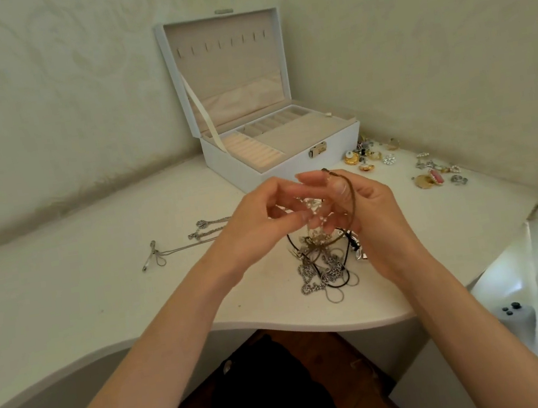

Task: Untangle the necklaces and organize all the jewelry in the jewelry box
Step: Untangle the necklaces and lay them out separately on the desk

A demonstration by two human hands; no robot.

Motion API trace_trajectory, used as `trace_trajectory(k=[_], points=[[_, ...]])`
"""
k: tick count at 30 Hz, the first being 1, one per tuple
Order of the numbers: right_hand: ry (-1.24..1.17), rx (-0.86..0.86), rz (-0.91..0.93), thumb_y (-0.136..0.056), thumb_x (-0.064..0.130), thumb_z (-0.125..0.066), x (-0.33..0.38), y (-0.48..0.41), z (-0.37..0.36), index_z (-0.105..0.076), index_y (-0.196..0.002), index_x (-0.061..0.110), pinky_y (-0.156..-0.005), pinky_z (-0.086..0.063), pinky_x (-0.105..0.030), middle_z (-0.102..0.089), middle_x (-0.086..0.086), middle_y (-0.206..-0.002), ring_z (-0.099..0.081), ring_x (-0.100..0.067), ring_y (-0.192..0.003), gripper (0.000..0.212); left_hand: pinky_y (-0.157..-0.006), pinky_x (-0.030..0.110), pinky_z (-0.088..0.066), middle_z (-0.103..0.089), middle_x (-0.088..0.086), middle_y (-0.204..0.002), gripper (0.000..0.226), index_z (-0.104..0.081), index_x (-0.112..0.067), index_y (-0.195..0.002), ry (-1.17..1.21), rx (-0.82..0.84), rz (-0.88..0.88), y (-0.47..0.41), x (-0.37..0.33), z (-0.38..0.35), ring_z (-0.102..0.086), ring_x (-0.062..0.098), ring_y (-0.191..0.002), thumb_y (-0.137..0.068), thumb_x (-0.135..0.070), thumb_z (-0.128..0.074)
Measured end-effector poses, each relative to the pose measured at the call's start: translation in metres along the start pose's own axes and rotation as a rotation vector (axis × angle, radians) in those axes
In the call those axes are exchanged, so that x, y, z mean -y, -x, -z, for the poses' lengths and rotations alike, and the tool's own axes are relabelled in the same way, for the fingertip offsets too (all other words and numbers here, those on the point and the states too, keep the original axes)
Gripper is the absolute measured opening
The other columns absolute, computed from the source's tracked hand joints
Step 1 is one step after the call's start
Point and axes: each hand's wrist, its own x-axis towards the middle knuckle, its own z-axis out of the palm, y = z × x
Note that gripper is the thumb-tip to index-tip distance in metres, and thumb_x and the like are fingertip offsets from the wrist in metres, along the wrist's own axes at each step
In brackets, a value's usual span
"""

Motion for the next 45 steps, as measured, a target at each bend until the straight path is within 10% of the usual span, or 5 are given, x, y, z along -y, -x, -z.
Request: trace_trajectory(k=[9,14,29,38,45], points=[[0.136,0.079,0.059,-0.068,0.071,-0.06,0.002,-0.002,0.01,-0.069,-0.105,0.023,-0.071,-0.048,-0.023,-0.073,-0.002,-0.101,-0.064,-0.019,-0.095,0.061,-0.05,0.005,-0.033,-0.058,-0.01,-0.064,0.016,-0.064,-0.004,-0.09,0.052,-0.038,-0.032,-0.005,0.001,-0.003,-0.047,-0.006,-0.051,-0.082,-0.016,-0.069],[0.16,0.011,0.085,-0.081,0.058,-0.053,0.0,-0.001,0.015,-0.069,-0.102,0.023,-0.074,-0.044,-0.022,-0.075,0.0,-0.093,-0.061,-0.012,-0.087,0.044,-0.053,0.011,-0.036,-0.059,-0.016,-0.059,0.006,-0.059,-0.014,-0.082,0.055,-0.01,-0.004,-0.005,0.004,-0.001,-0.049,-0.004,-0.053,-0.086,-0.014,-0.064],[-0.139,-0.074,-0.015,-0.059,0.069,-0.072,-0.004,-0.002,0.03,-0.055,-0.126,0.016,-0.069,-0.05,-0.025,-0.068,-0.007,-0.091,-0.062,-0.016,-0.069,0.087,-0.059,0.019,-0.044,-0.065,0.0,-0.074,0.012,-0.056,-0.013,-0.078,0.19,-0.227,-0.191,-0.001,0.005,0.008,-0.056,0.01,-0.067,-0.088,-0.007,-0.061],[-0.414,-0.121,-0.031,-0.097,0.024,-0.026,0.0,0.008,0.041,-0.059,-0.116,0.007,-0.059,-0.05,-0.026,-0.068,-0.012,-0.076,-0.06,-0.023,-0.059,0.042,-0.075,0.02,-0.044,-0.065,-0.006,-0.069,0.01,-0.053,-0.013,-0.082,0.196,-0.269,-0.248,0.009,0.007,0.013,-0.06,0.008,-0.074,-0.09,-0.01,-0.057],[0.252,-0.303,-0.079,-0.093,0.021,-0.055,0.001,0.007,0.043,-0.067,-0.076,0.011,-0.04,-0.032,-0.019,-0.059,-0.004,-0.057,-0.043,-0.012,-0.041,0.023,-0.076,0.021,-0.048,-0.068,-0.004,-0.067,0.013,-0.051,-0.012,-0.08,0.291,-0.263,-0.186,0.013,0.015,0.018,-0.063,0.012,-0.072,-0.093,-0.01,-0.051]])
